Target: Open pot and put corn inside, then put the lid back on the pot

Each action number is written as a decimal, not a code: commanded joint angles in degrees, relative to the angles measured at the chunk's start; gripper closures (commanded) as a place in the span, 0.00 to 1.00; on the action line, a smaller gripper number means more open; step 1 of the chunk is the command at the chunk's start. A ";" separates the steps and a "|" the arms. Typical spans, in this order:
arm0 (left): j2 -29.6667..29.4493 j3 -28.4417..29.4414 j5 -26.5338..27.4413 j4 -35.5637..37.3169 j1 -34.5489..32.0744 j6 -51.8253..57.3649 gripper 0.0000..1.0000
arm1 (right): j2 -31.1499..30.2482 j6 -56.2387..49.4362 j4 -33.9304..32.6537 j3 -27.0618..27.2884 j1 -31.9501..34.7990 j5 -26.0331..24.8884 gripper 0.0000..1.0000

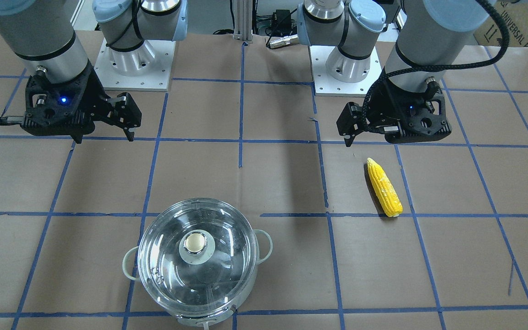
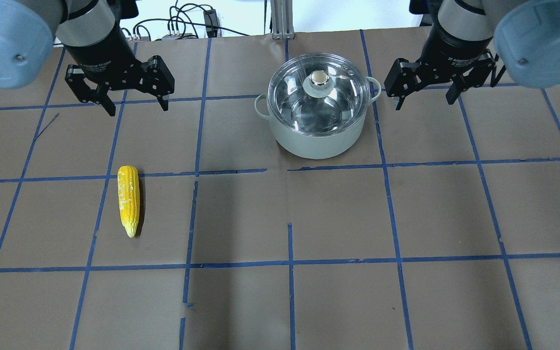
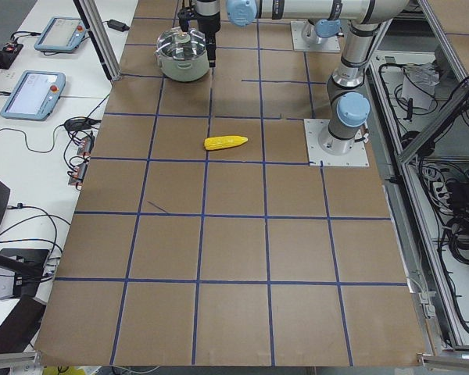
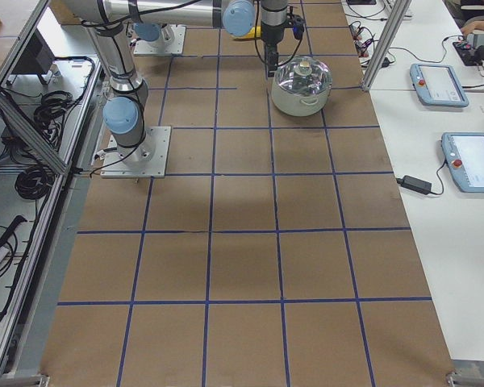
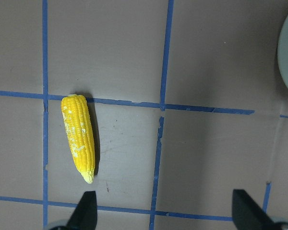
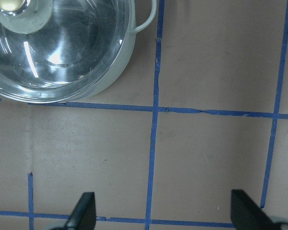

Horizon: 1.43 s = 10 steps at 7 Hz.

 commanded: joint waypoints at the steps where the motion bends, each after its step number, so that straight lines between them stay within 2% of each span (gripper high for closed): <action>1: -0.06 0.00 -0.10 0.00 0.01 0.00 0.00 | 0.00 0.32 0.34 1.26 -0.09 0.77 0.00; 5: 0.81 -0.18 0.77 0.44 0.09 0.17 0.00 | 0.61 0.23 0.00 1.18 0.00 0.96 0.00; 7: 0.64 -0.97 0.78 0.53 0.27 0.88 0.00 | 1.84 0.14 -2.54 0.31 0.09 0.70 0.00; 10: -0.32 -0.27 0.78 0.79 1.23 0.88 0.00 | 7.80 0.32 -7.64 -1.88 5.25 0.96 0.02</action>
